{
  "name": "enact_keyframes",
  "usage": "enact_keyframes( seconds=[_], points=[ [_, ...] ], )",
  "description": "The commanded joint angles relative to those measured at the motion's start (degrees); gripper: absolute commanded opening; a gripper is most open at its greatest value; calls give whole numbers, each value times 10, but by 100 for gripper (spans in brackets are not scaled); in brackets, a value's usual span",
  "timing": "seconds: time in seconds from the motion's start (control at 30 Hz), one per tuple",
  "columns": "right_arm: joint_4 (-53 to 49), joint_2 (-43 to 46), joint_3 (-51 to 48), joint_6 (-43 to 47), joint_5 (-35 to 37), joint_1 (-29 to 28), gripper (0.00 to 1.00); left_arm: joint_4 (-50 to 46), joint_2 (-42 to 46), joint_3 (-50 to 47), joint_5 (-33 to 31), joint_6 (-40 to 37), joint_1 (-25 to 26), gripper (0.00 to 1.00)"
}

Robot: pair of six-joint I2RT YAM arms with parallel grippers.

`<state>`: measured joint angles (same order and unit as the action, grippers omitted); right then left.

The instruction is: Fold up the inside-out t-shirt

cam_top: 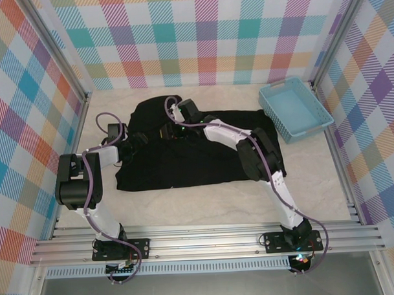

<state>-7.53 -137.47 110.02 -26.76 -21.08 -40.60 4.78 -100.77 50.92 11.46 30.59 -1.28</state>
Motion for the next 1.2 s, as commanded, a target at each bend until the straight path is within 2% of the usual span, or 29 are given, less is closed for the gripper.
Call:
enact_keyframes(
  seconds=[0.0, 0.27, 0.4, 0.63, 0.93, 1.07, 1.17],
  points=[
    [-35, -32, 29, -11, -16, -13, 41, -25, -24, -9, 3, 1, -4, 67],
    [-31, -68, 80, -26, -63, -32, 46, -19, -27, -9, 7, 3, -4, 67],
    [-4, -61, 76, -32, -74, -32, 37, -18, -29, -9, 8, 4, -4, 67],
    [115, 13, -13, -54, -106, -13, 22, -16, -32, -9, 6, 6, -4, 67],
    [275, 95, -153, -122, -123, 40, 19, -16, -36, -9, 5, 7, -4, 67],
    [278, 109, -177, -120, -120, 48, 19, -17, -35, -9, 5, 6, -4, 67],
    [227, 118, -188, -92, -96, 47, 23, -18, -29, -9, 7, 6, -4, 67]
  ],
)
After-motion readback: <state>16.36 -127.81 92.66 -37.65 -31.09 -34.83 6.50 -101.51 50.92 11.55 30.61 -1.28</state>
